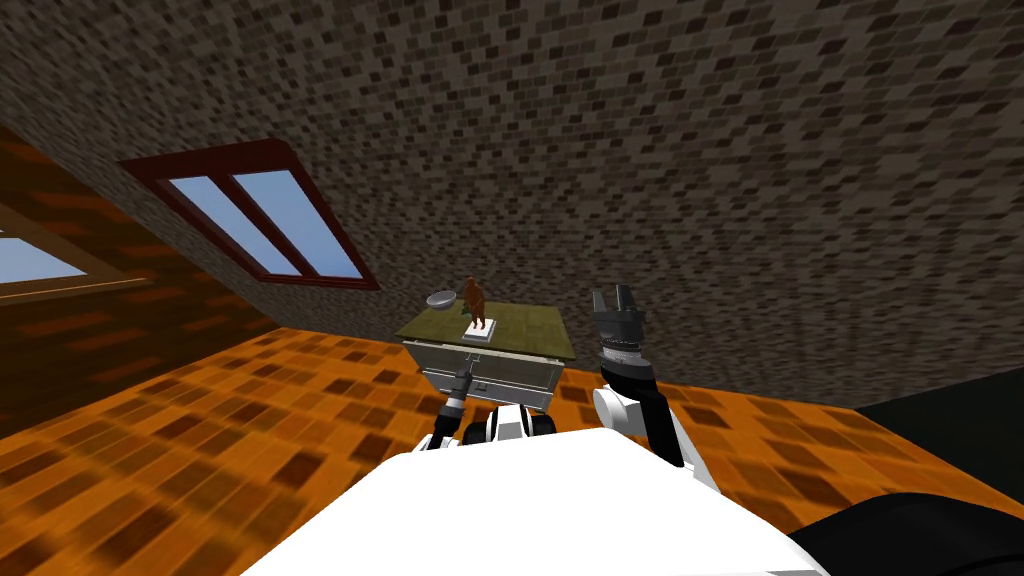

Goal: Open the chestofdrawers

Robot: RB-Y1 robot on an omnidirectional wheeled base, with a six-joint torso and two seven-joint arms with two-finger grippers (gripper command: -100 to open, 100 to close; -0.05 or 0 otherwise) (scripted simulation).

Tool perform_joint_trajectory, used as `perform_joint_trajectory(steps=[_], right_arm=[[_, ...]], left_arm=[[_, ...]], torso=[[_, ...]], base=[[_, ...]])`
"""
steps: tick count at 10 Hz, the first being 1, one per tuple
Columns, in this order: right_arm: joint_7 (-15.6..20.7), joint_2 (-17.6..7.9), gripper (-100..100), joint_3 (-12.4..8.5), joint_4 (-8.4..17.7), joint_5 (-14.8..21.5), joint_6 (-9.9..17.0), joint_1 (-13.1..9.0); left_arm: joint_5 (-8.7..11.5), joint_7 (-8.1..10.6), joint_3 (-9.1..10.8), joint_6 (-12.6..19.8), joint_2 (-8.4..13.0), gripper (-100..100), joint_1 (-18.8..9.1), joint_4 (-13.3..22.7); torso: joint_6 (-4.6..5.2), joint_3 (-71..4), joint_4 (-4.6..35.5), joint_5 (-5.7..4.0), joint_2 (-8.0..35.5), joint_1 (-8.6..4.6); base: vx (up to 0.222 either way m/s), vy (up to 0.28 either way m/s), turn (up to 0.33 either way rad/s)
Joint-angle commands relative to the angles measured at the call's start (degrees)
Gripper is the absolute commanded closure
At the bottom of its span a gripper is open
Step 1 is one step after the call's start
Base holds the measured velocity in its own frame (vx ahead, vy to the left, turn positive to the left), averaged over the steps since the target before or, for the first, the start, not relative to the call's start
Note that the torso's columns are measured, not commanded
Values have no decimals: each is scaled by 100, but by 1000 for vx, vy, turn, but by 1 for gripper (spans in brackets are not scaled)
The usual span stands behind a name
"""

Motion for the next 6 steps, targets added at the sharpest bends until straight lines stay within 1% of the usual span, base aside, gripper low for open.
perform_joint_trajectory(steps=[1,3,4,5,6], right_arm=[[0,0,0,0,0,0,0,-1],[0,0,0,0,1,0,0,-1],[0,0,0,0,1,0,0,-1],[0,0,0,0,1,0,0,0],[0,0,0,0,0,0,0,0]], left_arm=[[-29,72,-25,233,29,100,-86,-165],[-46,131,-33,410,50,100,-213,-243],[-38,117,-28,385,50,100,-166,-152],[-45,152,-49,396,75,100,-175,-165],[-47,161,-55,395,82,100,-180,-182]], torso=[[-4,11,7,-1,18,3],[-5,5,27,-13,11,-7],[-8,4,28,-16,11,-10],[-9,-13,22,-18,-24,-17],[-12,-16,15,-16,-23,-10]], base=[[-183,36,9],[-196,46,8],[-99,22,-2],[-101,25,36],[-157,15,23]])
